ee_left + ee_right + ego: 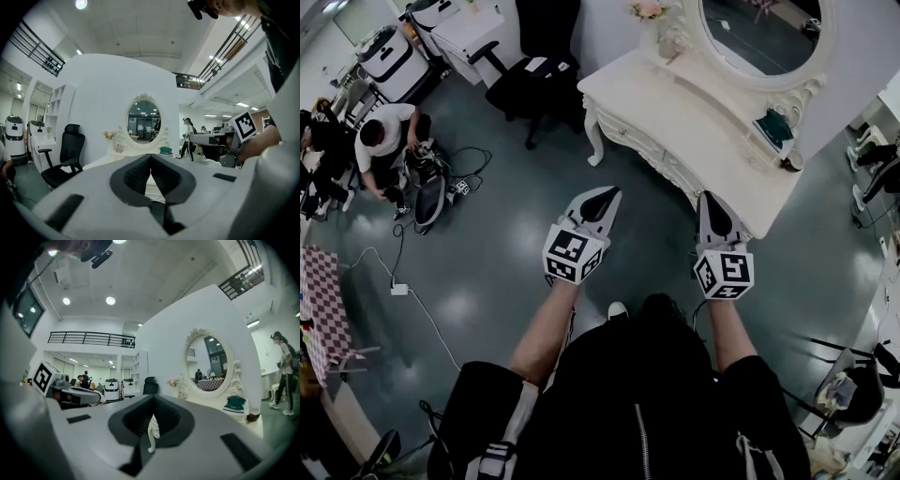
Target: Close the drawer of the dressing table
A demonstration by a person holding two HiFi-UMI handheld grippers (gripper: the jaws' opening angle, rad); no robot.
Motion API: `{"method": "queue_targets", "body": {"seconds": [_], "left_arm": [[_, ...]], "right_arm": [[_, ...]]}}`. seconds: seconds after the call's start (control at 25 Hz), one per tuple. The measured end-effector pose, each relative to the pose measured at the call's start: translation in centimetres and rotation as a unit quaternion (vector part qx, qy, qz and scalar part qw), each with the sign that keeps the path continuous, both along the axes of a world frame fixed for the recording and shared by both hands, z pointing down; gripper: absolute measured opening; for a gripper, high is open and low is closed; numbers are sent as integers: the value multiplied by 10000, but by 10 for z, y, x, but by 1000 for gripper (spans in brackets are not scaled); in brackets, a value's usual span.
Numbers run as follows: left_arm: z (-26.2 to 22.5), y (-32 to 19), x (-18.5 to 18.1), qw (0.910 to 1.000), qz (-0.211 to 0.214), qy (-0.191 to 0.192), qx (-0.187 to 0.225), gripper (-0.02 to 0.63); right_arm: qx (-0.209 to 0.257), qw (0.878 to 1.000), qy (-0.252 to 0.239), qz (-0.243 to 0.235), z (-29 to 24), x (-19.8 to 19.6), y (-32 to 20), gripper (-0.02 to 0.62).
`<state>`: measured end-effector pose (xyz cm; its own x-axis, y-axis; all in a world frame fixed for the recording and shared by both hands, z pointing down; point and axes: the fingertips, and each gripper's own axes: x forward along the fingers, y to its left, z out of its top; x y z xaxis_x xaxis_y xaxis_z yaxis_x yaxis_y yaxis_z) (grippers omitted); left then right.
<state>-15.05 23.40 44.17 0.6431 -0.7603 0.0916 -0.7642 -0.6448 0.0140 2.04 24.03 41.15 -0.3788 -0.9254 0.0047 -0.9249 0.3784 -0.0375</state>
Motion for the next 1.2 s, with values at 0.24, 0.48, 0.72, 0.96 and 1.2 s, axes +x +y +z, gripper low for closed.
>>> {"method": "queue_targets", "body": {"seconds": [0.24,0.48,0.72,0.96,1.2], "left_arm": [[2,0,-14,10000,1,84,-23,2],[5,-15,-17,9999,8,97,-51,2],[13,-45,-14,9999,36,70,-73,2],[22,-102,-6,9997,170,-6,-157,2],[28,-185,4,9995,240,-4,-217,3]], "right_arm": [[-74,9999,84,39,5,-12,4,-6],[-114,9999,66,91,8,-13,-9,-6],[-171,9998,8,121,19,-9,-41,-6],[-232,9994,-97,226,26,-2,-99,-6],[-345,9987,-105,351,37,10,-176,-6]]}}
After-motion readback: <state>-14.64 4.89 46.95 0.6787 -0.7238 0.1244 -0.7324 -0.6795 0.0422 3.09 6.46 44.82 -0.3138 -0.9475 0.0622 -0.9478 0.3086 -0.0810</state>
